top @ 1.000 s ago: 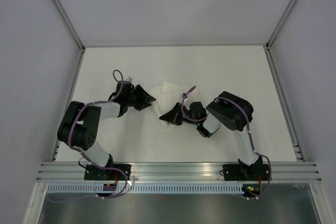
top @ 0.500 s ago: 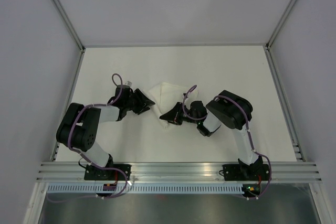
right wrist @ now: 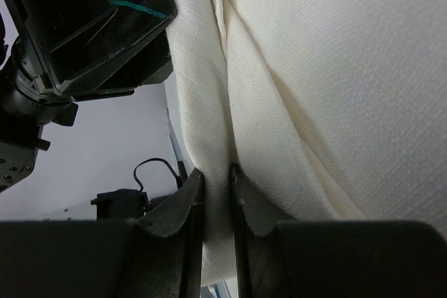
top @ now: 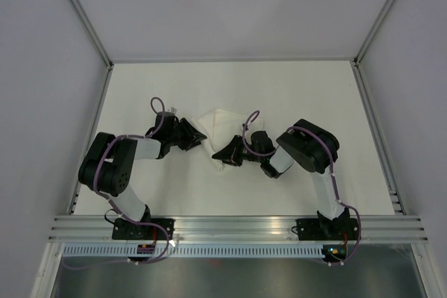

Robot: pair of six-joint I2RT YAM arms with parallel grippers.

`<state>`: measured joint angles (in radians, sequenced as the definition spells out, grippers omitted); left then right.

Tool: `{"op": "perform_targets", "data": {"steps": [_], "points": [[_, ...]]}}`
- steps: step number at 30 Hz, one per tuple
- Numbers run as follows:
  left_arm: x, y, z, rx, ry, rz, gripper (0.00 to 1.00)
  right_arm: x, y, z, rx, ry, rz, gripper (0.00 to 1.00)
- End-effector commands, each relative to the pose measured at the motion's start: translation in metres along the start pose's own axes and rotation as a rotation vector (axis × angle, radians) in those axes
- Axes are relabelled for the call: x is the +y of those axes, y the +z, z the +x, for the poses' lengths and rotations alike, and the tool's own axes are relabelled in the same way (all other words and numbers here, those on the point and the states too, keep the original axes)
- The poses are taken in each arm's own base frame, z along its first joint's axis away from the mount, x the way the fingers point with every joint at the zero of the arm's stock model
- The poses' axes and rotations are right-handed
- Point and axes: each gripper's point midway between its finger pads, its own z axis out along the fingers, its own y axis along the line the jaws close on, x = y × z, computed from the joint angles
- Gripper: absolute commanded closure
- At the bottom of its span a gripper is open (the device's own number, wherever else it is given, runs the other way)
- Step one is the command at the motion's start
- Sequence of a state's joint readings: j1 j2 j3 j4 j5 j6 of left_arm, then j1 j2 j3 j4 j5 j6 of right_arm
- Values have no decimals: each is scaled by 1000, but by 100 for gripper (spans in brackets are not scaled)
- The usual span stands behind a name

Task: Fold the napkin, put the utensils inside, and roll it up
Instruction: Roll the napkin at the center of the board.

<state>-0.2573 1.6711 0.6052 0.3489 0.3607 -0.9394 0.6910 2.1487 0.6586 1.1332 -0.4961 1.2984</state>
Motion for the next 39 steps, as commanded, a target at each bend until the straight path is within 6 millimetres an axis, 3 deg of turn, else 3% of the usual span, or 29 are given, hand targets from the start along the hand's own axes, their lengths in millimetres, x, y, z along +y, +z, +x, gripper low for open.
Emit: {"op": "perform_targets", "data": {"steps": [1,3,7,10,12,15,19,20,21,22,23,25,28,29,31,32,37,39], "points": [[23,8,9,38,-25,-122,58,-137,-39,33,44,144,496,99],[21,11,9,50,-12,-137,60,-140,-42,32,38,142,522,99],[36,11,14,67,-25,-234,63,-135,-41,29,38,138,526,99],[41,11,15,77,-6,-285,80,-136,-43,26,30,119,554,98],[37,12,12,74,32,-310,86,-139,-45,25,27,119,570,96],[35,10,9,93,83,-390,98,-141,-47,22,26,92,598,89],[35,7,10,132,133,-489,98,-136,-55,4,-12,-40,676,62],[28,9,5,126,152,-490,98,-134,-58,0,-21,-70,688,57],[35,3,8,140,163,-548,98,-130,-59,-6,-35,-96,696,54],[33,2,7,142,178,-568,98,-115,-57,-16,-64,-134,680,47],[25,3,8,147,198,-565,98,-116,-63,-20,-69,-180,718,45],[28,-3,7,149,211,-623,98,-92,-61,-34,-109,-243,688,42],[26,-6,8,175,237,-674,98,-65,-64,-54,-181,-368,694,40],[19,-5,5,168,254,-673,98,-62,-67,-52,-179,-411,735,40],[22,-10,7,188,264,-713,98,-40,-70,-71,-266,-547,778,39],[16,-9,5,187,270,-710,98,-34,-68,-62,-256,-604,799,39],[13,-14,4,241,304,-753,98,11,-71,-64,-362,-843,825,38],[9,-18,2,263,322,-766,98,26,-67,-56,-366,-888,788,39]]}}
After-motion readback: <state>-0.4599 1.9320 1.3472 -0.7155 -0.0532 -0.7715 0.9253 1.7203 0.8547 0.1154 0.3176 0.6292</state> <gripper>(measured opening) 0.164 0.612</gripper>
